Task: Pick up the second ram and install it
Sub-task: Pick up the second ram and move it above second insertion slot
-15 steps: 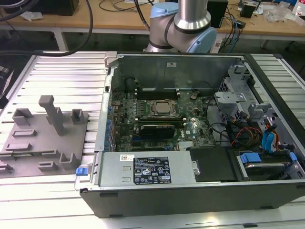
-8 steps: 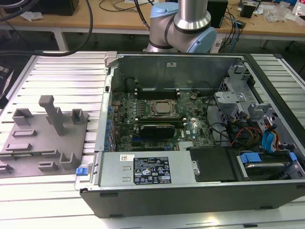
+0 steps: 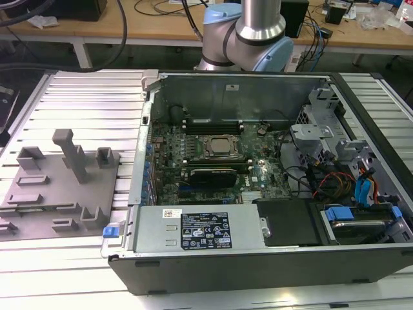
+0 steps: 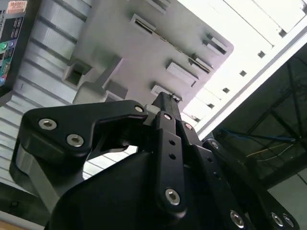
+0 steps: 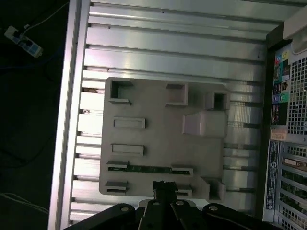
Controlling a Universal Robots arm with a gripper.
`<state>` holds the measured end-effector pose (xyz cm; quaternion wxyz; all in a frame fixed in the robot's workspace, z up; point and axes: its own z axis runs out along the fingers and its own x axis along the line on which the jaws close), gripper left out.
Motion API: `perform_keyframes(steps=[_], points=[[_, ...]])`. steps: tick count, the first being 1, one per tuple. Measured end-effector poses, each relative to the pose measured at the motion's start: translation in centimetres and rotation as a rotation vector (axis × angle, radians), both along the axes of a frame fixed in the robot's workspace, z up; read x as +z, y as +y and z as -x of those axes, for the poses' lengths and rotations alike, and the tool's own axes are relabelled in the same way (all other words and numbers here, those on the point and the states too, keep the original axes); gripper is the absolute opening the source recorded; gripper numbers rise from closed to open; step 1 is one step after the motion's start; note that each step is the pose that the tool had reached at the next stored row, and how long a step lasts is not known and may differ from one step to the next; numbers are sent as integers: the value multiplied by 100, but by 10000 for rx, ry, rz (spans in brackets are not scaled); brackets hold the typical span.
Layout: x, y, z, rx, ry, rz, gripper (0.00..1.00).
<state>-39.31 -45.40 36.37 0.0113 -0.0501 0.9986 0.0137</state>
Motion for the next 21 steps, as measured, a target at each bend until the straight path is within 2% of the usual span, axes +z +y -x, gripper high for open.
perform_keyframes(steps=[2, 6, 7, 15, 19, 21], points=[[0, 0, 0, 497, -1, -1, 11], [0, 0, 0, 1071, -1, 0, 11], [-1, 0, 0, 1390, -1, 0, 11], [0, 0, 0, 2459, -1, -1, 11], [-1, 0, 0, 3349, -1, -1, 11], [0, 0, 0, 3551, -1, -1, 11]])
